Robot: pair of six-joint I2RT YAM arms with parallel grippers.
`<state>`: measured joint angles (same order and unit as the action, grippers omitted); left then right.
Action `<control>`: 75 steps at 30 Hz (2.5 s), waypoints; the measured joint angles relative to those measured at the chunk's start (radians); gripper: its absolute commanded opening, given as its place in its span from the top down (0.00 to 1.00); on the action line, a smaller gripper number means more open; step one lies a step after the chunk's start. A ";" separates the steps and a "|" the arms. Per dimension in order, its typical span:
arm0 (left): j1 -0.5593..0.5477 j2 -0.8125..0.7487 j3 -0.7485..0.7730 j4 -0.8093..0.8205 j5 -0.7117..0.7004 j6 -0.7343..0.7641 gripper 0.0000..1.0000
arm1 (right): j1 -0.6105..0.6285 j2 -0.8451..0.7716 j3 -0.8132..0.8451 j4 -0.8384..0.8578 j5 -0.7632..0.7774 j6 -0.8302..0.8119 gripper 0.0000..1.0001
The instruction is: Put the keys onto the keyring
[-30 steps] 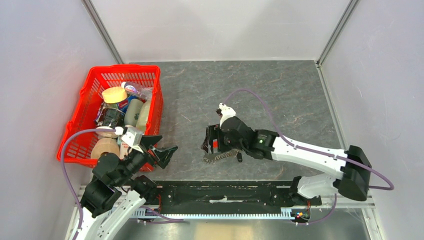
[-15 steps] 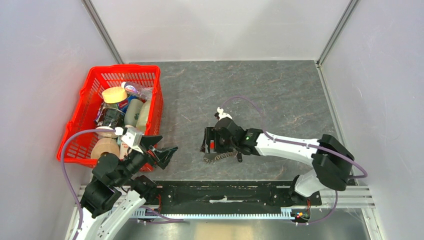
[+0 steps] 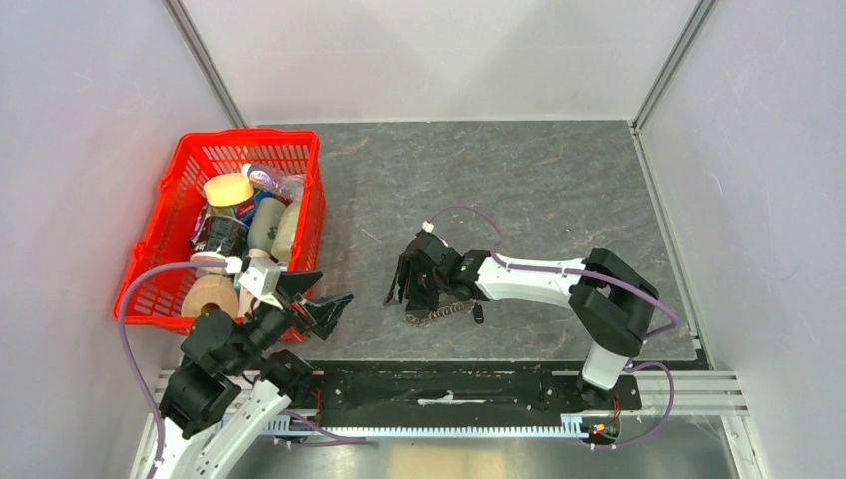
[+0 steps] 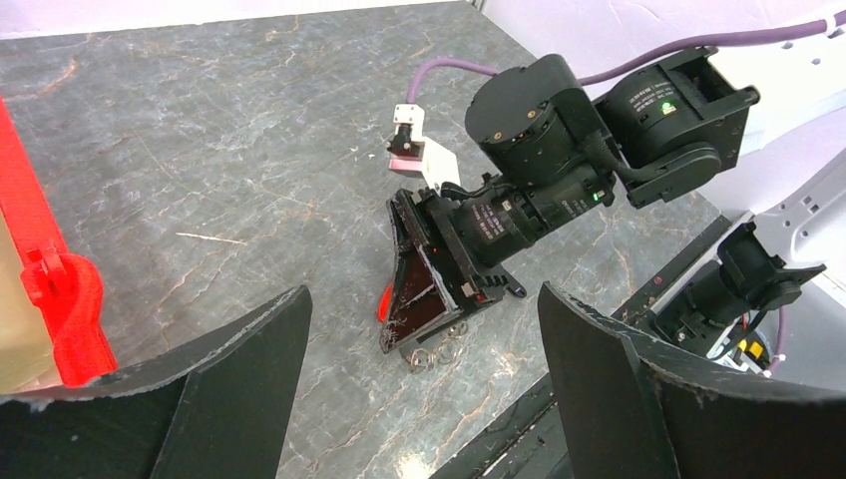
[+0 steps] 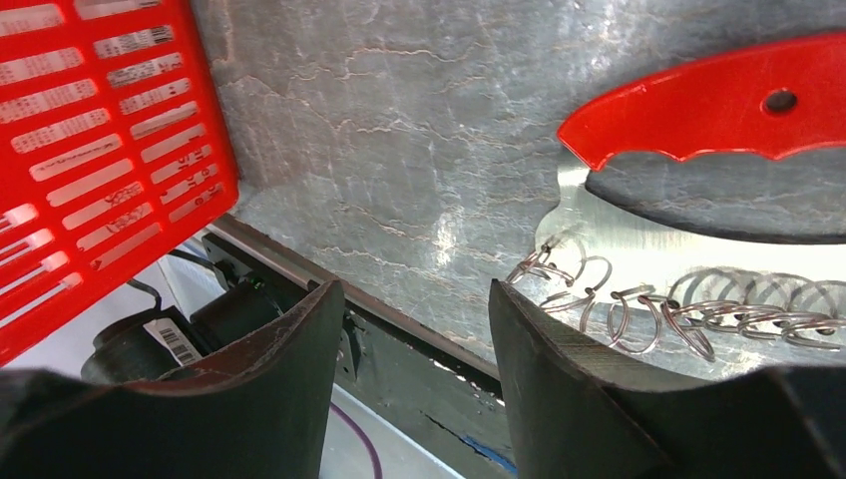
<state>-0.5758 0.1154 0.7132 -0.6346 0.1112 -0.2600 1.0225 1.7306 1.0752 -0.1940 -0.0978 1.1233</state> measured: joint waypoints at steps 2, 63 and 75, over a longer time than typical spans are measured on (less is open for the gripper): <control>0.000 -0.005 0.000 0.000 0.000 0.000 0.10 | -0.002 0.010 0.002 -0.013 -0.002 0.023 0.38; -0.009 -0.041 0.000 0.000 0.031 0.001 0.09 | 0.028 0.137 0.119 -0.192 0.104 0.115 0.50; -0.011 -0.045 0.000 0.000 0.031 0.001 0.09 | 0.041 0.169 0.145 -0.246 0.083 0.093 0.55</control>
<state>-0.5869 0.0704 0.7128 -0.6346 0.1421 -0.2592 1.0634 1.8999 1.2201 -0.4404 -0.0147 1.2160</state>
